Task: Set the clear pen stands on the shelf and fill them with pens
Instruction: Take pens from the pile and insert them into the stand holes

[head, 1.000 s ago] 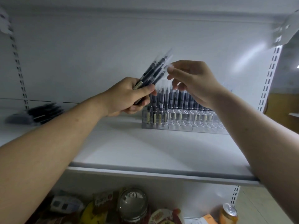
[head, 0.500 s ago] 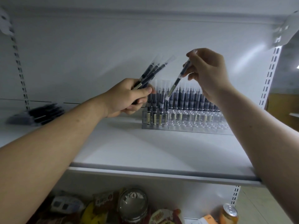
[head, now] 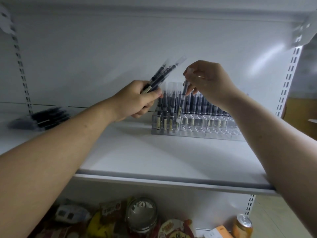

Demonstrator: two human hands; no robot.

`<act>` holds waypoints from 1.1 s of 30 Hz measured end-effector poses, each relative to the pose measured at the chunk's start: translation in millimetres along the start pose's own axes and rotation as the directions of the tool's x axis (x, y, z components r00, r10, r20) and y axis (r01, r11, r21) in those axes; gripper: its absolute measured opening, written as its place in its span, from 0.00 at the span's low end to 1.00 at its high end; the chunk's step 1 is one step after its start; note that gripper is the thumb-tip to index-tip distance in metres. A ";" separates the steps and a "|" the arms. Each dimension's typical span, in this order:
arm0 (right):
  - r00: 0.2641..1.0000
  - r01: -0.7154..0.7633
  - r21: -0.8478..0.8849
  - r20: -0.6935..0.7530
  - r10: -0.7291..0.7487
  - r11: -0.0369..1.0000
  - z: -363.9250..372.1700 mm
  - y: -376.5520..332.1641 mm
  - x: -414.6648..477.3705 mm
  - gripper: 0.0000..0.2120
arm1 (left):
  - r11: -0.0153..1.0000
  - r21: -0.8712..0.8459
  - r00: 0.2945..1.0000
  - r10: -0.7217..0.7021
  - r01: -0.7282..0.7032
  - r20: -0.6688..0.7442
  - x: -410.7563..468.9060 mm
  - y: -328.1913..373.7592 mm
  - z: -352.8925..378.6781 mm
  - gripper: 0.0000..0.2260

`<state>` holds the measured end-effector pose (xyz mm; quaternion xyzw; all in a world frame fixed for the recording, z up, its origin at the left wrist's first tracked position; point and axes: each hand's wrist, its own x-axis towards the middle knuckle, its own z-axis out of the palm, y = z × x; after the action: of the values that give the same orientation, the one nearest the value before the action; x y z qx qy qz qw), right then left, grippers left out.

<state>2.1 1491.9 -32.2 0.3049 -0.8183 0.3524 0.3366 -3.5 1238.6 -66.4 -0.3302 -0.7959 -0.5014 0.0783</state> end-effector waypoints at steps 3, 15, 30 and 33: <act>0.998 -0.014 -0.045 0.062 0.017 0.999 1.8 -0.7 -1.5 0.07 | 1.000 0.002 1.000 0.016 -0.016 -0.025 0.8 -0.3 -0.5 0.09; 0.991 -0.030 -0.067 0.132 0.039 0.997 2.9 -3.1 -2.3 0.07 | 1.000 0.002 0.999 0.012 -0.012 -0.032 1.3 -0.7 -0.3 0.09; 0.990 -0.025 -0.053 0.135 0.032 0.998 8.2 -7.3 -2.4 0.07 | 1.000 0.015 0.999 0.002 -0.002 -0.036 -1.2 3.8 2.0 0.08; 0.991 -0.036 -0.057 0.129 0.043 0.998 8.3 -6.8 -2.1 0.07 | 1.000 0.018 0.999 -0.001 0.001 -0.034 -1.1 3.8 1.5 0.08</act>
<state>5.5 1482.2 -35.6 0.3017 -0.8535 0.3161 0.2838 0.0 1240.5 -64.8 -0.3206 -0.7991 -0.4997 0.0945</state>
